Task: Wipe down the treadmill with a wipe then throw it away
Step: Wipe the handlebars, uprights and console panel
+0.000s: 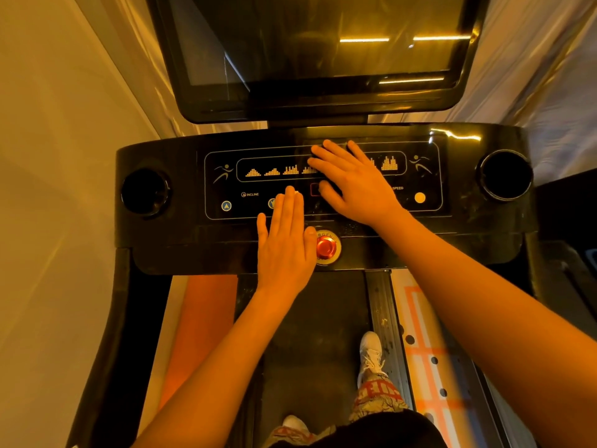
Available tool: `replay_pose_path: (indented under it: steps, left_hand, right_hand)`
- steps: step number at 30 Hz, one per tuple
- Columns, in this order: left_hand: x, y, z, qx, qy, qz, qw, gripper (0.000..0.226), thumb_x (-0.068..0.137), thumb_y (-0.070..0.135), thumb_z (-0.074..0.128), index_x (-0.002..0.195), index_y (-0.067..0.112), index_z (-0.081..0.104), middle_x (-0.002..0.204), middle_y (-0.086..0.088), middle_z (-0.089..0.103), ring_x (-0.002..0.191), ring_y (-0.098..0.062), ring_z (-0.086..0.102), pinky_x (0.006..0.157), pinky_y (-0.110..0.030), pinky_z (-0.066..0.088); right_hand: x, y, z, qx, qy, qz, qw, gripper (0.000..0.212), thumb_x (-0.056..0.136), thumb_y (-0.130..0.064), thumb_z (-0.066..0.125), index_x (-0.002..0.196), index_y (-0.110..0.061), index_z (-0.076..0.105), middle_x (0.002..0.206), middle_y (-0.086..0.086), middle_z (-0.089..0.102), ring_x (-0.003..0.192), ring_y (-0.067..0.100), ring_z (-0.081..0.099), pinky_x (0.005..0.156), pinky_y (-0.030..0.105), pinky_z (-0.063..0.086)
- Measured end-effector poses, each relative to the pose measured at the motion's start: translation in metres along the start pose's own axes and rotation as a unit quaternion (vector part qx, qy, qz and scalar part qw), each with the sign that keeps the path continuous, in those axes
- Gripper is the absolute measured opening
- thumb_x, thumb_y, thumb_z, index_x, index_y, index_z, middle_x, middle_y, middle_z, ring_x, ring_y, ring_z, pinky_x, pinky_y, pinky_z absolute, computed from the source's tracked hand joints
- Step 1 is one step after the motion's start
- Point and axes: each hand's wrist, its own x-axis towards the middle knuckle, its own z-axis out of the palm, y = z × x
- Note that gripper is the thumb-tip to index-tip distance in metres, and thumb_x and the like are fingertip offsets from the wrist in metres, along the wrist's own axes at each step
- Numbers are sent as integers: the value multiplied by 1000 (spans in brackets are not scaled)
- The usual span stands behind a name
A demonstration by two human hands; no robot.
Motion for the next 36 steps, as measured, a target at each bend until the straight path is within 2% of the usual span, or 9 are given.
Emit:
replay_pose_path:
  steps: [3, 6, 11, 15, 18, 23, 27, 33, 36]
  left_hand:
    - [0, 1, 0, 5, 3, -4, 1000, 64, 105, 44, 9, 163, 18, -1, 172, -3, -4, 158, -19, -5, 126, -49, 2]
    - [-1, 0, 0, -5, 4, -1, 1000, 64, 105, 43, 10, 163, 19, 0, 172, -3, -2, 158, -19, -4, 126, -49, 3]
    - [0, -1, 3, -16, 17, 1, 1000, 62, 105, 43, 12, 162, 20, 0, 172, -1, -2, 158, -18, -4, 126, -45, -2]
    - [1, -2, 1, -26, 10, 9, 1000, 62, 105, 43, 13, 162, 20, -1, 171, -2, -3, 158, -19, -5, 125, -43, -3]
    - [12, -7, -5, -24, 2, 37, 999, 63, 106, 44, 11, 162, 20, -2, 171, -1, -5, 158, -19, -7, 126, -40, -2]
    - [62, -5, -17, -11, 11, 55, 998, 65, 106, 44, 12, 164, 16, 5, 172, -4, -1, 158, -20, -3, 127, -43, 2]
    - [85, 0, -22, 1, 17, 45, 999, 67, 104, 45, 11, 164, 15, 7, 172, -6, 2, 158, -23, 1, 127, -45, 4]
    - [62, 4, -14, 17, 30, 26, 999, 67, 104, 44, 10, 164, 13, 9, 172, -8, 4, 158, -25, 4, 127, -48, 8]
    - [71, 6, -15, 7, 34, 11, 999, 66, 105, 44, 11, 164, 14, 8, 172, -7, 3, 158, -24, 3, 126, -48, 6]
  right_hand:
    - [0, 1, -7, 24, -12, 8, 1000, 49, 104, -29, 49, 152, -19, 47, 164, 6, 36, 155, 24, 24, 127, 53, 9]
    - [-17, 13, -21, -6, 6, 16, 1000, 50, 104, -29, 48, 153, -19, 45, 165, 6, 34, 155, 24, 23, 127, 52, 2]
    - [-67, 69, -54, -68, 42, 101, 992, 54, 103, -36, 44, 153, -16, 42, 164, 9, 35, 154, 29, 27, 127, 53, 7]
    - [-87, 99, -50, -49, 2, 172, 984, 66, 104, -53, 29, 162, -22, 26, 171, 7, 16, 159, 28, 7, 127, 54, 3]
    - [-89, 103, -40, -39, -5, 176, 984, 66, 105, -54, 26, 164, -25, 20, 172, 3, 9, 159, 24, -1, 127, 47, -3]
    - [-91, 105, -41, -40, -1, 183, 982, 66, 105, -55, 25, 164, -25, 21, 172, 3, 10, 159, 23, -1, 127, 46, -3]
    - [-92, 106, -40, -37, 2, 182, 983, 65, 105, -54, 28, 163, -26, 22, 172, 2, 12, 159, 22, 0, 127, 46, -2]
    - [-92, 108, -38, -40, 0, 186, 982, 64, 105, -54, 28, 164, -28, 20, 172, 1, 11, 159, 20, 0, 127, 46, -2]
    - [-92, 107, -39, -39, -2, 187, 981, 65, 105, -54, 28, 164, -28, 21, 172, 1, 11, 159, 20, 0, 127, 45, -3]
